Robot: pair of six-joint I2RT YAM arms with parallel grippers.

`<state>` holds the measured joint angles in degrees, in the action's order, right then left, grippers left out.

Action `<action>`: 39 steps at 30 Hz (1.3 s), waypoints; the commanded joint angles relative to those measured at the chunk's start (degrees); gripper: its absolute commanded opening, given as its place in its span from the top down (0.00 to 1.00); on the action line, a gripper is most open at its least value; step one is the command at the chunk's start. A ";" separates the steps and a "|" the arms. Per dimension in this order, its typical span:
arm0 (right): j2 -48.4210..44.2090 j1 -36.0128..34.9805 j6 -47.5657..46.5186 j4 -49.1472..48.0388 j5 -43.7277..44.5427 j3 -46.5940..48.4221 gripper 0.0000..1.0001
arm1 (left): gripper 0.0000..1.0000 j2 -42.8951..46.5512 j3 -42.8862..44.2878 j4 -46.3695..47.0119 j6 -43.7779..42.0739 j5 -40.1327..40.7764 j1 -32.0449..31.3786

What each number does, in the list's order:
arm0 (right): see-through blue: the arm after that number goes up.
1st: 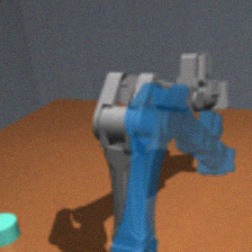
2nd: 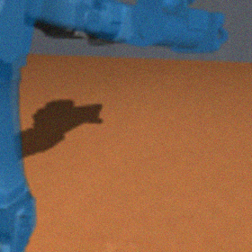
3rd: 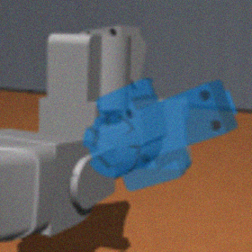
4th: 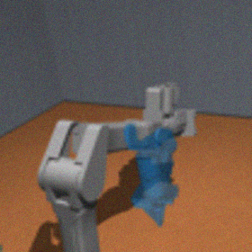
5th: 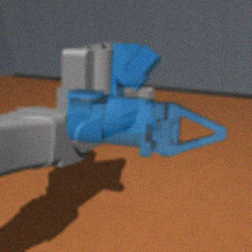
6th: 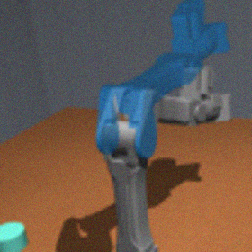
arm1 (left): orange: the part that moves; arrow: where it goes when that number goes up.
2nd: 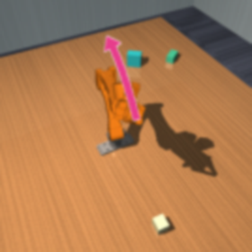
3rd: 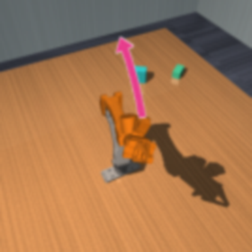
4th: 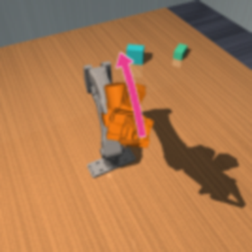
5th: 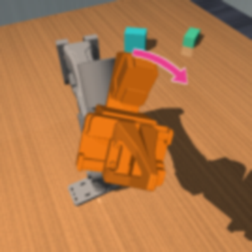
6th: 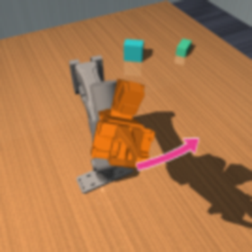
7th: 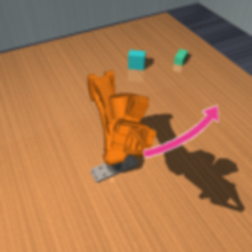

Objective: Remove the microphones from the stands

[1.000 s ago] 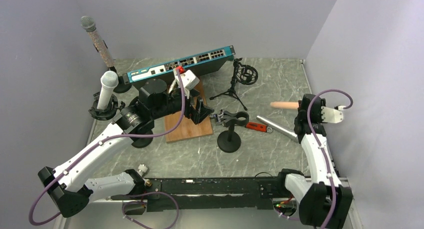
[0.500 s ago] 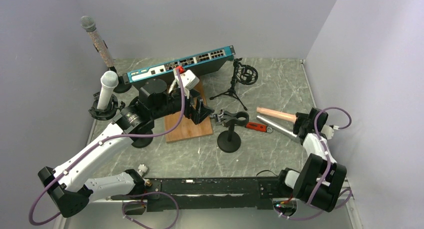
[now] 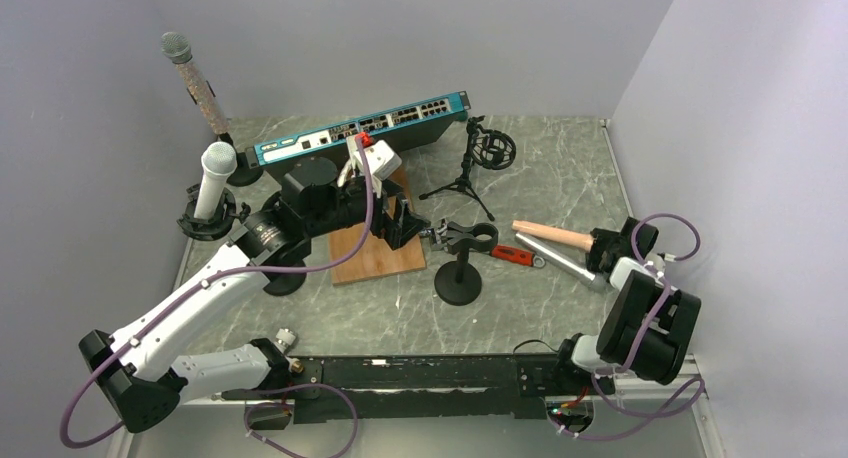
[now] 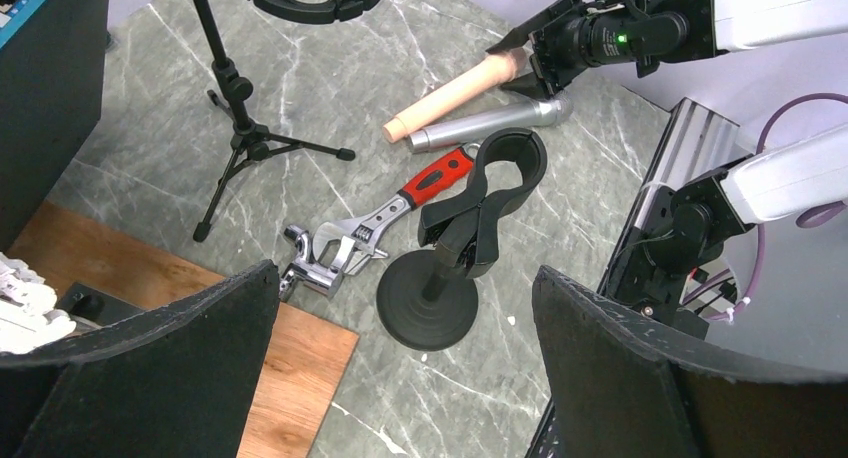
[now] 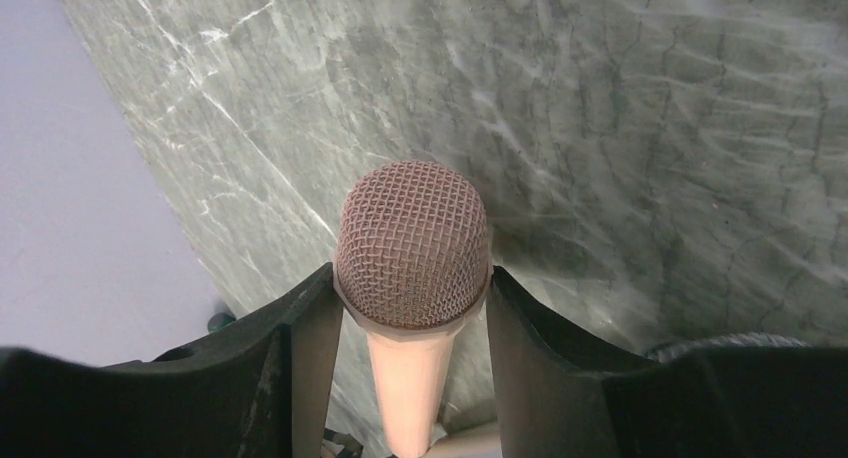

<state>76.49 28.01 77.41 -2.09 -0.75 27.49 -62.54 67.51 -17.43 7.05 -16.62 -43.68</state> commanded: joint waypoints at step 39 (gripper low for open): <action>-17.74 -9.94 -28.92 15.82 -4.48 15.47 0.00 | 0.01 1.28 1.47 2.04 1.86 -2.39 0.02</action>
<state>60.47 24.77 59.02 14.79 -2.11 37.76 -62.87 67.51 -17.41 8.32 -18.22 -43.68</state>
